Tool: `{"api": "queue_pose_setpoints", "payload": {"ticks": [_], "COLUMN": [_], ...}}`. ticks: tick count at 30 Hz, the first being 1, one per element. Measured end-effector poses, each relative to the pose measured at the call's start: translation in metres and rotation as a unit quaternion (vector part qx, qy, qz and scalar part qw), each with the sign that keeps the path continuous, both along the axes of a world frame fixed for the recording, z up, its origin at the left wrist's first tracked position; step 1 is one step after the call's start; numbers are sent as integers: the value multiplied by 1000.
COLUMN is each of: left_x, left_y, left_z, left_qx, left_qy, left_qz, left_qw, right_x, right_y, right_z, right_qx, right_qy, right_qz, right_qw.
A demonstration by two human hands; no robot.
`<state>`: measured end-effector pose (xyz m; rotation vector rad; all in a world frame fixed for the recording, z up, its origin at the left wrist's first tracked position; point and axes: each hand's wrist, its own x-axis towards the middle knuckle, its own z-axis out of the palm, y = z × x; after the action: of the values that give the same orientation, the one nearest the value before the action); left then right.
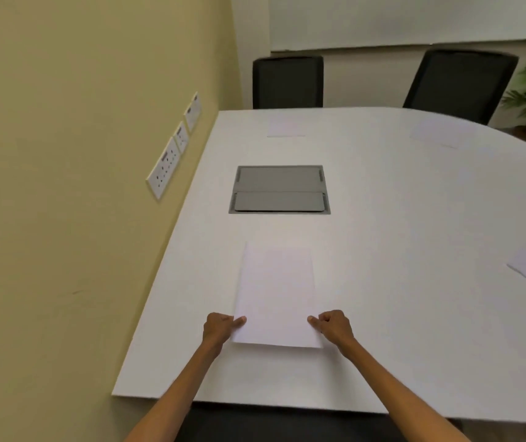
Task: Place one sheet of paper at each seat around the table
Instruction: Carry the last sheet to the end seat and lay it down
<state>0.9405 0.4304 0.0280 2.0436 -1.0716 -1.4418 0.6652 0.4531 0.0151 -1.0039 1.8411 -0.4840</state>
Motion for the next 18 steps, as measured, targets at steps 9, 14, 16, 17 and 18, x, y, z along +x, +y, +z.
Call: {"api": "queue_pose_setpoints", "payload": {"ticks": [9, 14, 16, 17, 18], "left_x": [9, 9, 9, 9, 10], "left_y": [12, 14, 13, 13, 12], "left_z": [-45, -52, -52, -52, -53], "left_qx": [94, 103, 106, 105, 106], "left_qy": [-63, -113, -138, -154, -169], "left_qz": [-48, -79, -106, -120, -132], "left_qw": [992, 985, 979, 975, 971], "right_x": [18, 25, 25, 25, 26], "right_y": [19, 24, 24, 24, 24], "right_z": [-37, -50, -52, -53, -53], "right_qx": [67, 80, 81, 82, 83], "right_qy": [82, 112, 120, 122, 122], "right_qz": [16, 14, 11, 9, 8], "right_qw": [994, 990, 989, 989, 989]}}
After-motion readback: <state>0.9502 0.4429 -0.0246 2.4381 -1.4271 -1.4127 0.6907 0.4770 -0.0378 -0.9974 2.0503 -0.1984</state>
